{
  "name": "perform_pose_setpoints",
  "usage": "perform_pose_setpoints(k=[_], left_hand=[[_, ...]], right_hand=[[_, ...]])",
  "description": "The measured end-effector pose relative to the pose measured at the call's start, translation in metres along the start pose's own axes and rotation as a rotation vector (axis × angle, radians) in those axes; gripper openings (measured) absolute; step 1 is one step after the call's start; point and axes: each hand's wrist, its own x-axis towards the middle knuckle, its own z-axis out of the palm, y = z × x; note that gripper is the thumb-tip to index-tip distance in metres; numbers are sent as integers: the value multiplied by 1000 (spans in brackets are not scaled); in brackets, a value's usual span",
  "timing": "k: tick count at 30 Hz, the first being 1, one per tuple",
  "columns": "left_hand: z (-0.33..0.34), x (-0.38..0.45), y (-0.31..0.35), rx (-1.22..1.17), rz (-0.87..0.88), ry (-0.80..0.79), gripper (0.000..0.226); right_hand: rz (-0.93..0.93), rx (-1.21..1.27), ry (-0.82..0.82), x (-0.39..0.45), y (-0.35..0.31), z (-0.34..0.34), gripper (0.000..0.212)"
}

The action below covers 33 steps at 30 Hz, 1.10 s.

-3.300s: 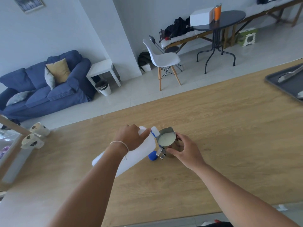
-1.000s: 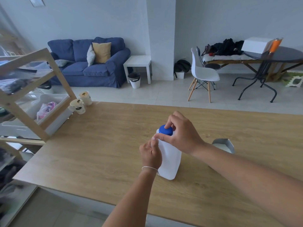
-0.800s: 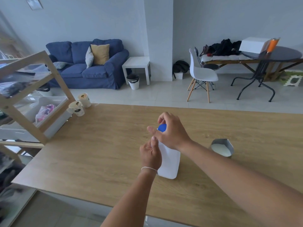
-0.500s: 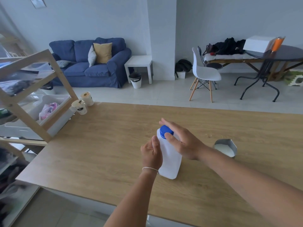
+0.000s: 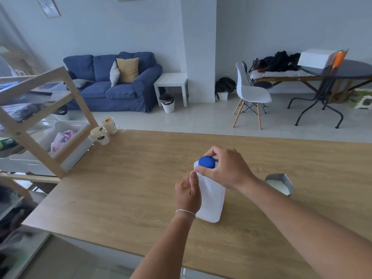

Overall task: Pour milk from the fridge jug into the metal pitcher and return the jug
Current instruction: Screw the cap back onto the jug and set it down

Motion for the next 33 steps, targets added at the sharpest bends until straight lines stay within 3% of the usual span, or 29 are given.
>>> perform_pose_setpoints(k=[5,9,14,17,23,30,33], left_hand=[[2,-2,1,-43,13,7,64],[0,-2,4,-39,28,1,59],[-9,3,2,-34,26,-102,66],[-13,3,2,-27,21,-169,67],[-18,6,11,-47,-92,-217,49],[-35,18,25,146,51,-402,60],[-38,21,29,286,156,-444,47]], right_hand=[[-128,-117,-277,5,5,-21,51],[-177,-110,-160,-1,2,-12,33],[-173,-194,77,-14,1,7,38],[-156,-75,65,-18,9,7,54],[-76,56,-111,-31,32,16,88],[-133,139,-22,-48,47,24,85],[-140,67,2,-49,48,27,89]])
